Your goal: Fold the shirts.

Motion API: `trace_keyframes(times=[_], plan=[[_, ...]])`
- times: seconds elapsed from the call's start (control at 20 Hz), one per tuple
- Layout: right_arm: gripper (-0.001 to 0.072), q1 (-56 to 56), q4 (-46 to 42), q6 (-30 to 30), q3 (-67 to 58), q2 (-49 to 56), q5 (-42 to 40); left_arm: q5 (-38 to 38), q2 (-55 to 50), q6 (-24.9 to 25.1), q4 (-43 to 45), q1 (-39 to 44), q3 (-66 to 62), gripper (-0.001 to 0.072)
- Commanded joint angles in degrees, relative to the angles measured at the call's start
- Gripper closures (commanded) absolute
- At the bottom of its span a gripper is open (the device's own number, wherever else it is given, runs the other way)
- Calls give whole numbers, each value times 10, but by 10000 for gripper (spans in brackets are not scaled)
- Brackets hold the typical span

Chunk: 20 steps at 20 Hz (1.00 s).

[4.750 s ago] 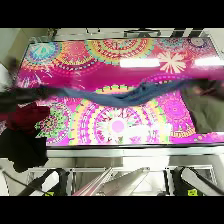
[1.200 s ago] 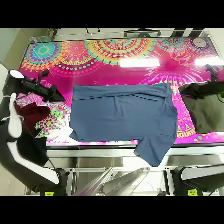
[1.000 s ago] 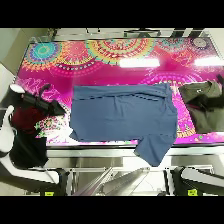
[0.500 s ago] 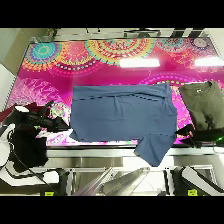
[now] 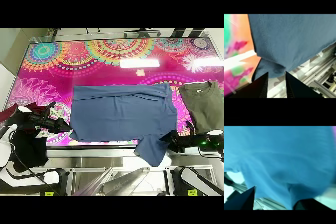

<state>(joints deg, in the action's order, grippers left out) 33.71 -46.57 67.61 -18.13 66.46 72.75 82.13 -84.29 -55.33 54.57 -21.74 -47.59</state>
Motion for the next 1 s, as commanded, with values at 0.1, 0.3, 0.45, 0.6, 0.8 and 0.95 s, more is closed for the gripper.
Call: trace_keyframes(times=[0.1, 0.3, 0.45, 0.6, 0.8, 0.95], plan=[[147, -18, 96, -68, 2, 1, -47, -59, 0, 29, 28, 1, 32, 474], [147, -18, 96, -79, 3, 0, -44, -72, 0, 37, 45, -1, 21, 474], [147, -18, 100, -85, 2, 0, -44, -93, 0, 66, 13, 27, 47, 474], [147, -18, 100, -85, 3, 0, -38, -116, 0, 69, 9, 68, 78, 474], [148, -18, 97, -85, 2, 0, -26, -57, 0, 68, -7, 84, 81, 477], [310, -18, 86, -85, 3, 0, -6, -45, 1, 57, -8, 84, 80, 686]])
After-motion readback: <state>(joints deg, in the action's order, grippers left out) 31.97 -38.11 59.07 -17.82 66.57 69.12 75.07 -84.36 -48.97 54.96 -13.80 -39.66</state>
